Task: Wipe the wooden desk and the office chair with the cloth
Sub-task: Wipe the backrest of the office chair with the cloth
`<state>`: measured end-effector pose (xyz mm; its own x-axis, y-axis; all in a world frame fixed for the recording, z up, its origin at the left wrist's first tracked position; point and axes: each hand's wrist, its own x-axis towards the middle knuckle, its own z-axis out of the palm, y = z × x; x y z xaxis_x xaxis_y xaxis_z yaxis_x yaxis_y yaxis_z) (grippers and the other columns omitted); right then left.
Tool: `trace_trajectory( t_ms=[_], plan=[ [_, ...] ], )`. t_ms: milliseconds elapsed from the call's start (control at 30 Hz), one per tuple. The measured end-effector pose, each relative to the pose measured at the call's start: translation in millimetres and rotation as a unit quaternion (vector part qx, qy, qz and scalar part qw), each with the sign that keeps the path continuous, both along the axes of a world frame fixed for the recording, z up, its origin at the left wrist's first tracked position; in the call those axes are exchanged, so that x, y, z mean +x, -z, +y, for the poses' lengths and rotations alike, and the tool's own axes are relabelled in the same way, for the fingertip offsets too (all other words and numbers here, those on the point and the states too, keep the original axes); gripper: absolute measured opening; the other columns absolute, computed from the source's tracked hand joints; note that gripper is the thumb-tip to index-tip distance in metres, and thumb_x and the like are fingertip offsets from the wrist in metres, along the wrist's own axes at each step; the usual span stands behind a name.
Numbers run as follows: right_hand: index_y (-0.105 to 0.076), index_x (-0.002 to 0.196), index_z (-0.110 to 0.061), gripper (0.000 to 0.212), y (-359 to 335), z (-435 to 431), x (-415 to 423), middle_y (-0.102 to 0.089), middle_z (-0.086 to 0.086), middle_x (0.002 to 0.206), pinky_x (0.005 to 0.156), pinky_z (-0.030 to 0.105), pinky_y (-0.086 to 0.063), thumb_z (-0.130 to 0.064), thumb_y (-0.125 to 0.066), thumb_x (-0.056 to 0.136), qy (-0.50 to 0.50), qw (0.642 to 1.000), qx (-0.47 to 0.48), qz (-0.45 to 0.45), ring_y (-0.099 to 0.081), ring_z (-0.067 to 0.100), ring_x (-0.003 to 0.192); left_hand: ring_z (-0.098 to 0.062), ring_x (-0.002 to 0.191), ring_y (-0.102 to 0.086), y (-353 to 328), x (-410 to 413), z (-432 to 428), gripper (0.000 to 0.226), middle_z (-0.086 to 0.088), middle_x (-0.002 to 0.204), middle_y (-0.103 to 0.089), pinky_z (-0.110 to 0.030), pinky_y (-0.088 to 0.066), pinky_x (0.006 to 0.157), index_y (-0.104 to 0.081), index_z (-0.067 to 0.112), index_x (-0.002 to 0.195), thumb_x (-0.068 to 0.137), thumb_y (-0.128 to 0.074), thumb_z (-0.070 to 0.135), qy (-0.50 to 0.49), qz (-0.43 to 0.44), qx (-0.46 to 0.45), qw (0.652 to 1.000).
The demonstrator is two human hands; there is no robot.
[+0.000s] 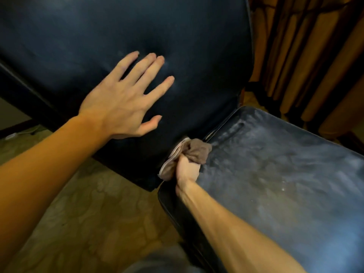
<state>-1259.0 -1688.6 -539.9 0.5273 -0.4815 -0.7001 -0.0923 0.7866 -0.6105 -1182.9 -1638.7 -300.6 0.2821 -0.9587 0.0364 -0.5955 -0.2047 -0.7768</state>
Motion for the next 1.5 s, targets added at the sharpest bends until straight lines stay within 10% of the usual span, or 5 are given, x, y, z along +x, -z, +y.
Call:
trace_trajectory(
  t_ms=[267, 600, 933, 1300, 1500],
  plan=[
    [-0.043, 0.154, -0.020, 0.066, 7, 85, -68, -0.056, 0.005, 0.145, 0.116, 0.042, -0.042, -0.014, -0.065, 0.093, -0.147, 0.988, 0.040, 0.025, -0.054, 0.026, 0.133, -0.041, 0.156, -0.011, -3, -7, 0, 0.081, -0.028, 0.167, -0.010, -0.055, -0.008, 0.126, -0.017, 0.011, 0.163, 0.100, -0.028, 0.060, 0.012, 0.004, -0.004, 1.000],
    [-0.058, 0.117, -0.016, 0.043, -45, -14, -98, -0.063, -0.002, 0.109, 0.100, 0.015, -0.047, -0.002, -0.063, 0.076, -0.003, 0.912, -0.402, -0.084, -0.062, -0.001, 0.102, -0.040, 0.152, -0.029, -23, -44, 92, 0.063, -0.027, 0.161, -0.033, -0.055, -0.016, 0.126, -0.046, 0.007, 0.151, 0.102, -0.040, 0.046, 0.095, 0.032, -0.010, 0.995],
    [-0.069, 0.117, -0.008, 0.034, -5, 74, -66, -0.076, 0.014, 0.101, 0.075, 0.038, -0.062, -0.005, -0.072, 0.083, -0.043, 0.998, 0.042, -0.020, -0.074, 0.027, 0.087, -0.036, 0.134, -0.056, 14, -34, 116, 0.053, -0.014, 0.143, -0.061, -0.050, -0.031, 0.117, -0.066, 0.011, 0.134, 0.097, -0.050, 0.045, 0.183, -0.030, -0.230, 0.955],
    [-0.061, 0.132, -0.023, 0.064, 12, 175, -95, -0.072, 0.008, 0.117, 0.102, 0.049, -0.055, -0.007, -0.073, 0.071, -0.087, 0.995, 0.018, 0.041, -0.069, 0.028, 0.109, -0.036, 0.128, -0.062, 24, -8, 110, 0.052, -0.013, 0.136, -0.066, -0.049, -0.036, 0.113, -0.069, 0.011, 0.131, 0.095, -0.053, 0.045, 0.248, -0.050, -0.294, 0.922],
    [-0.038, 0.155, -0.018, 0.076, -12, 146, -87, -0.059, -0.006, 0.133, 0.102, 0.016, -0.043, 0.013, -0.062, 0.090, 0.019, 0.986, -0.160, -0.033, -0.058, 0.008, 0.122, -0.034, 0.126, -0.063, 25, -15, 109, 0.050, -0.011, 0.135, -0.067, -0.048, -0.035, 0.114, -0.071, 0.012, 0.128, 0.095, -0.053, 0.046, 0.237, -0.045, -0.301, 0.923]
  ],
)
